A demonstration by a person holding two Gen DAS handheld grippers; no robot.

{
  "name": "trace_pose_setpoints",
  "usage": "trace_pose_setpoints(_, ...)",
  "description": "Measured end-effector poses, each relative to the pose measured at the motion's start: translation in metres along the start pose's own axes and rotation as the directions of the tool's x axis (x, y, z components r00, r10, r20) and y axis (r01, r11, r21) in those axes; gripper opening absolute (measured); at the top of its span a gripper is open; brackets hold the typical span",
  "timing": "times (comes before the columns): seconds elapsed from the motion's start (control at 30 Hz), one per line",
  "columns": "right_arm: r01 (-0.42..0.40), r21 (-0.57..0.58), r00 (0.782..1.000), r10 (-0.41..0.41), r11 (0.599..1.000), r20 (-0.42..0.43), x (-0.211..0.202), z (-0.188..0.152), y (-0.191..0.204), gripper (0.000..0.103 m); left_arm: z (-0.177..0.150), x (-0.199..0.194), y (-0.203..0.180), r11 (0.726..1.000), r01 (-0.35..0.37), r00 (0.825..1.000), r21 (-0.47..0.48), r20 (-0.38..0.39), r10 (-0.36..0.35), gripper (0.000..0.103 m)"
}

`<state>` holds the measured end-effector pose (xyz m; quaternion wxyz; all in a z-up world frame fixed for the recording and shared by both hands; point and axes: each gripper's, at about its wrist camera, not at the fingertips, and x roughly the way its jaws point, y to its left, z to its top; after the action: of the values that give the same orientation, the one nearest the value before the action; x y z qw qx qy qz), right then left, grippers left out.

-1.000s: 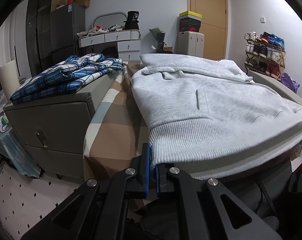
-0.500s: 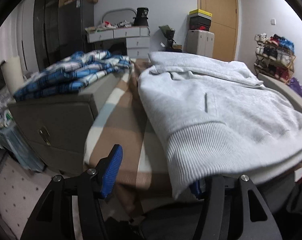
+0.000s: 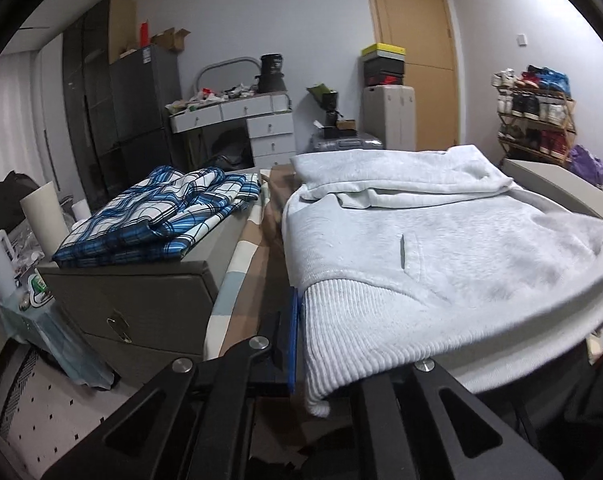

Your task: Fold large clothes

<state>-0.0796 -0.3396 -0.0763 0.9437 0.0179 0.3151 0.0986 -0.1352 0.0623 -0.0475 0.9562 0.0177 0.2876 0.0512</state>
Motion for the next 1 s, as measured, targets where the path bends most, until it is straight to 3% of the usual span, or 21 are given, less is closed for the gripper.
trace_pose_setpoints(0.23, -0.071, -0.121, 0.997, 0.065, 0.990, -0.051, -0.047, -0.001, 0.001, 0.012, -0.003, -0.025, 0.001, 0.992, 0.109, 0.994, 0.061, -0.029, -0.107, 0.001)
trace_pose_setpoints(0.43, -0.121, -0.054, 0.992, 0.122, 0.991, 0.025, -0.042, 0.028, 0.000, 0.012, 0.033, -0.010, 0.014, 0.976, 0.214, 0.977, -0.029, 0.014, -0.214, 0.001)
trace_pose_setpoints(0.6, -0.094, -0.040, 0.991, 0.097, 0.995, 0.088, -0.021, 0.082, 0.010, 0.012, 0.077, 0.026, 0.019, 0.966, 0.248, 0.968, -0.077, 0.066, -0.243, 0.001)
trace_pose_setpoints(0.77, -0.053, 0.011, 0.992, 0.051, 0.999, 0.113, 0.029, 0.142, 0.016, 0.013, 0.121, 0.085, 0.021, 0.965, 0.231, 0.973, -0.125, 0.055, -0.226, 0.001)
trace_pose_setpoints(1.0, -0.126, 0.164, 0.982, 0.100, 0.978, 0.158, 0.097, 0.221, 0.011, 0.013, 0.183, 0.152, 0.031, 0.944, 0.242, 0.970, -0.224, 0.072, -0.232, 0.001)
